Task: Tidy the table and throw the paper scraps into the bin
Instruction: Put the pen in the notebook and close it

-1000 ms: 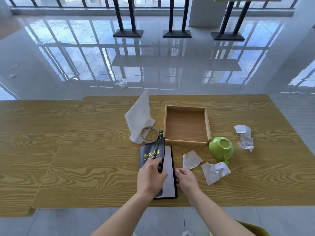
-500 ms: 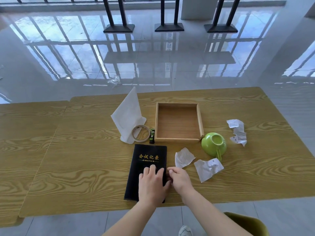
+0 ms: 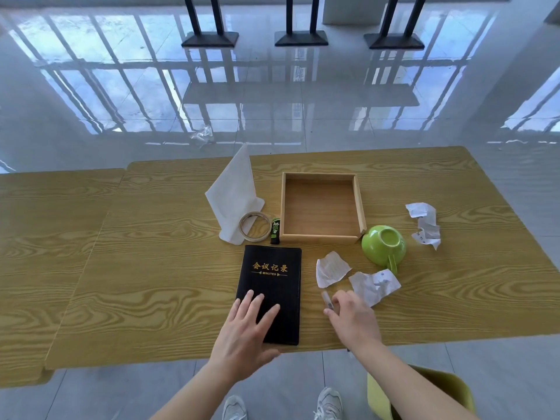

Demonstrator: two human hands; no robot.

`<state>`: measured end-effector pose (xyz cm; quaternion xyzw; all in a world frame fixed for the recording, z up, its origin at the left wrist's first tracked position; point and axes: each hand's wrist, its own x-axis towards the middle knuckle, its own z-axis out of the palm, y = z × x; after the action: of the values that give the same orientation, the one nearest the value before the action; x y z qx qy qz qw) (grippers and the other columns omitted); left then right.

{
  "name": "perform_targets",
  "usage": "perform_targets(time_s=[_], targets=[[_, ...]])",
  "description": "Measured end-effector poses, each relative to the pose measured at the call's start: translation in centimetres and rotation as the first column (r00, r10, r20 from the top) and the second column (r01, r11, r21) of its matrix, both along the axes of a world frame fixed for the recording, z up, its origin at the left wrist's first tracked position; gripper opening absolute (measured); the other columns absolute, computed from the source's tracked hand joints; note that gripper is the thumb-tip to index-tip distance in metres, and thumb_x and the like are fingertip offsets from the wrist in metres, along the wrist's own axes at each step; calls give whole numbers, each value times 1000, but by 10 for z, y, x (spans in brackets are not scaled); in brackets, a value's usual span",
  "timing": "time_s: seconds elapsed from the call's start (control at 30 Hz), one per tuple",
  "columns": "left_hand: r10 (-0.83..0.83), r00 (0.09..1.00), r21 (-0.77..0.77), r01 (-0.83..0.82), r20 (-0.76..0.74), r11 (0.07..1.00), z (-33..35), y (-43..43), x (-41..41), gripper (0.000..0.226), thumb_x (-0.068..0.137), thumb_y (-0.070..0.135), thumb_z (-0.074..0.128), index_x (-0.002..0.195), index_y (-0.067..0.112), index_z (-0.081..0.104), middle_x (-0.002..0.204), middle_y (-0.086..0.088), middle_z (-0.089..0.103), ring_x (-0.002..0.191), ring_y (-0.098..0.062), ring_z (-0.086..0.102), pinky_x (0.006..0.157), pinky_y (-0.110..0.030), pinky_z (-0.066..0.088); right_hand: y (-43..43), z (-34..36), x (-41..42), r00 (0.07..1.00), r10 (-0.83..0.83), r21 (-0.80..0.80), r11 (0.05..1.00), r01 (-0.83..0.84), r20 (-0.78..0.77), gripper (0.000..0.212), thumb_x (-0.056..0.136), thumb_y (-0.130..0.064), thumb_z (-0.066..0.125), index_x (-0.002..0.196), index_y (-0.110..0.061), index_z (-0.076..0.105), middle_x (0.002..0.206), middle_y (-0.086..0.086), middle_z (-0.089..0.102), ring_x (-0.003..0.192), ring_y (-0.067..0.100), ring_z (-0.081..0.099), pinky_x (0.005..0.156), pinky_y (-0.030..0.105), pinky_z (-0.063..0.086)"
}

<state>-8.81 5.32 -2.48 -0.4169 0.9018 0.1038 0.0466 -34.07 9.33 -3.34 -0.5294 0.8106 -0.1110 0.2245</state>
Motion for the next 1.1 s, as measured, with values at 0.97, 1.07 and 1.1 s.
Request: perform_targets(time_s=[0.97, 1.07, 1.1], targets=[[-1, 996, 38, -2, 93, 999, -4, -7, -9, 75, 87, 64, 54, 147, 22, 40, 155, -14, 37, 147, -36, 25, 117, -51, 30, 2, -10, 5, 993, -79, 9, 997, 78, 88, 14, 88, -21, 68, 89, -18, 54, 89, -3, 60, 81, 17, 56, 69, 33, 49], [260, 965, 62, -257, -42, 964, 2, 2, -33, 72, 79, 76, 40, 125, 24, 58, 140, -7, 48, 138, -30, 33, 109, -48, 34, 2, -10, 5, 993, -84, 12, 996, 83, 88, 15, 88, -21, 68, 88, -18, 53, 88, -4, 59, 80, 16, 56, 68, 32, 48], [335, 940, 48, -333, -64, 942, 5, 0, -46, 70, 78, 77, 35, 117, 24, 59, 131, -6, 51, 129, -28, 39, 102, -46, 38, 2, -11, 5, 992, -87, 14, 996, 86, 92, 15, 88, -21, 68, 88, -18, 53, 88, -4, 58, 80, 16, 56, 69, 33, 48]])
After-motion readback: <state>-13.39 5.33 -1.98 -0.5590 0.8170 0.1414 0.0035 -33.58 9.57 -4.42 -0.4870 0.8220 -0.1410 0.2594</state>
